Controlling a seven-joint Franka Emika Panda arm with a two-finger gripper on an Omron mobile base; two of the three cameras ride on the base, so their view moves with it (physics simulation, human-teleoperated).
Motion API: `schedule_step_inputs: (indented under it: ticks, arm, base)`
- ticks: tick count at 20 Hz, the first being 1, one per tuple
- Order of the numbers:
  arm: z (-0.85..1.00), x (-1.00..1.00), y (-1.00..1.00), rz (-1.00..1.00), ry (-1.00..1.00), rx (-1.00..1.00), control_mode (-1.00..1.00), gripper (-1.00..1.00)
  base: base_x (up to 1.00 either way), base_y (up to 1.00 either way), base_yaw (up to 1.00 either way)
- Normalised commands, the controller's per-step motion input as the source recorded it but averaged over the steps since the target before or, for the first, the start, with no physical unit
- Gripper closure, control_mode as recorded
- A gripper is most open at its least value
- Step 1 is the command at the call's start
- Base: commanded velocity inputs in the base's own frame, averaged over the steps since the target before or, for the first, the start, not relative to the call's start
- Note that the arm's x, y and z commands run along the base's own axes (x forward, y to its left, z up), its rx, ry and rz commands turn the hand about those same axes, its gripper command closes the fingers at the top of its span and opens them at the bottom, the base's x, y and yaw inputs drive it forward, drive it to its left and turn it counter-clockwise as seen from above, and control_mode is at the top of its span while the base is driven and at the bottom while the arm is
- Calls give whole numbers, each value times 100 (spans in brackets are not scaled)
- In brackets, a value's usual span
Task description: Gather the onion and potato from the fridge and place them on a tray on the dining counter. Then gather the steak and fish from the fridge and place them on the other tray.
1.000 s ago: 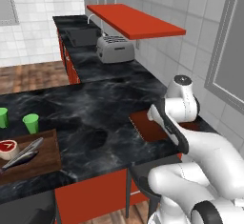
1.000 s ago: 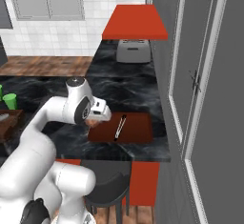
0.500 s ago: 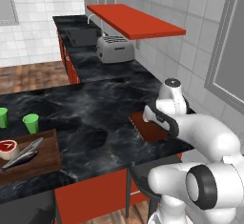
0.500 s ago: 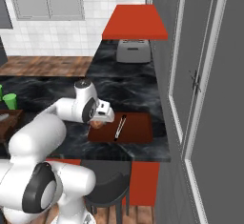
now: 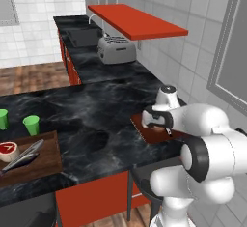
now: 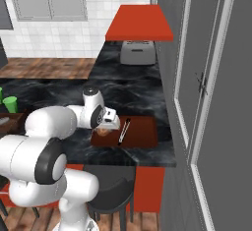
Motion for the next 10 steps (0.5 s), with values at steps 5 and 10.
schedule_step_inputs:
  ticks: [5,10]
  arm:
    - [-29,24,1,0,3,0,-100,100]
    - [-20,20,0,0,1,0,-100,100]
  base:
    - [0,0,0]
    - [0,0,0]
